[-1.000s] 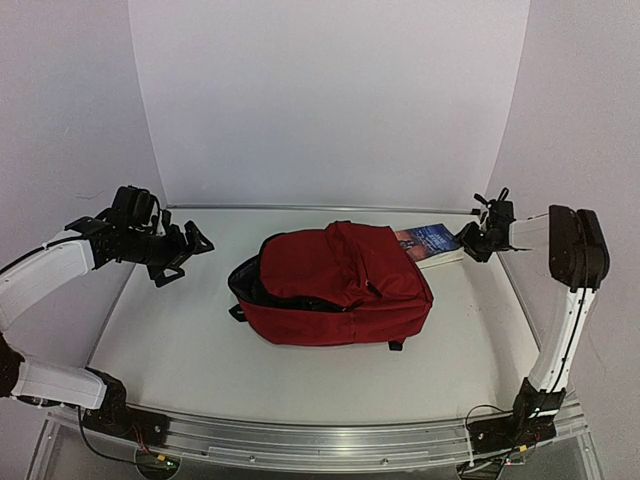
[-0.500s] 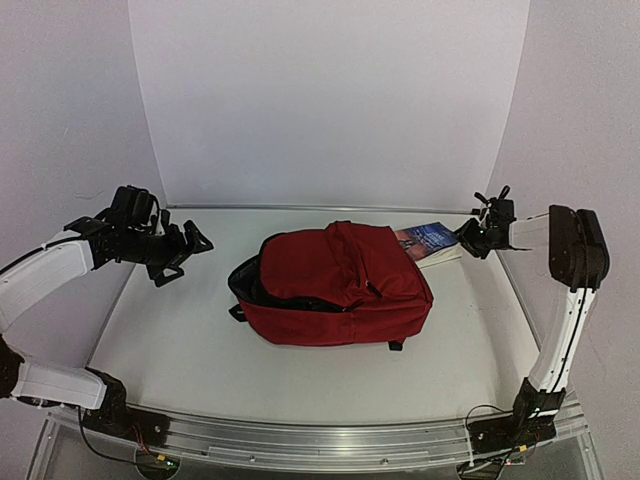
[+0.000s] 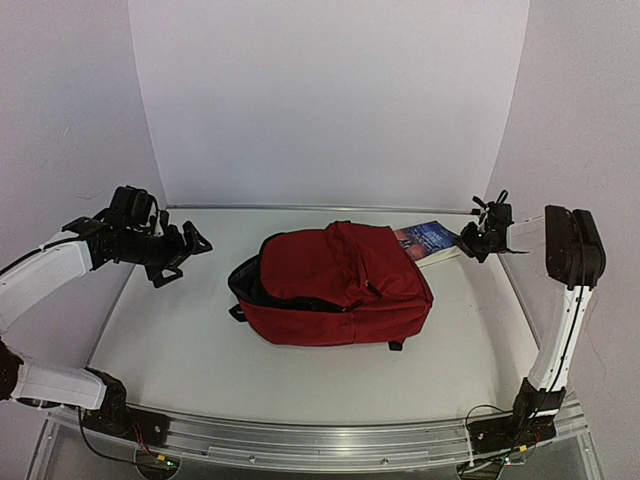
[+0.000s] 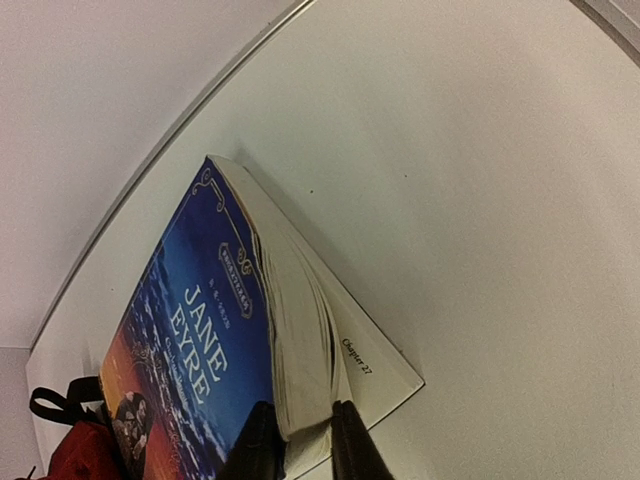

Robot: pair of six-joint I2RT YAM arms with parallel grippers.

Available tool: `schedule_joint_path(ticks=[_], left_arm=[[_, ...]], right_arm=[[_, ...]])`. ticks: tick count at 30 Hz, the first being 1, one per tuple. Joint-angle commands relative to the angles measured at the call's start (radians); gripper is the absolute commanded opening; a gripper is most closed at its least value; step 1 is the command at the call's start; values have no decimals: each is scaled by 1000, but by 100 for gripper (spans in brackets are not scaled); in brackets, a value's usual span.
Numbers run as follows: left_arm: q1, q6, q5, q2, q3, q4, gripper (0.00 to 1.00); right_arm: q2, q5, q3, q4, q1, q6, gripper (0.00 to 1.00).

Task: Pack the student bag
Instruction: Pick up the book from the center of the board.

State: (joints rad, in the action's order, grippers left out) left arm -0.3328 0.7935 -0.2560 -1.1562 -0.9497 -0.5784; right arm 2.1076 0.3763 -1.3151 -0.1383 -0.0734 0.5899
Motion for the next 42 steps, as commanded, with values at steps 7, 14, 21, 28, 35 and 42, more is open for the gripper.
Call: schedule_joint_path(ticks=[7, 14, 21, 28, 35, 42], left_arm=[[6, -26, 43, 70, -45, 8, 100], [6, -93, -3, 95, -67, 58, 100], [5, -195, -158, 81, -96, 127, 100], [1, -227, -283, 25, -136, 204, 100], [-103, -272, -347, -92, -230, 313, 100], [-226, -275, -409, -239, -328, 444, 100]], right_arm=[[-240, 49, 7, -92, 14, -2, 0], [-434, 67, -16, -86, 45, -53, 0], [-586, 65, -110, 71, 172, -146, 0], [-681, 79, -279, 290, 300, -226, 0], [-686, 218, -388, 382, 436, -222, 0], [-653, 284, -471, 391, 565, -213, 0]])
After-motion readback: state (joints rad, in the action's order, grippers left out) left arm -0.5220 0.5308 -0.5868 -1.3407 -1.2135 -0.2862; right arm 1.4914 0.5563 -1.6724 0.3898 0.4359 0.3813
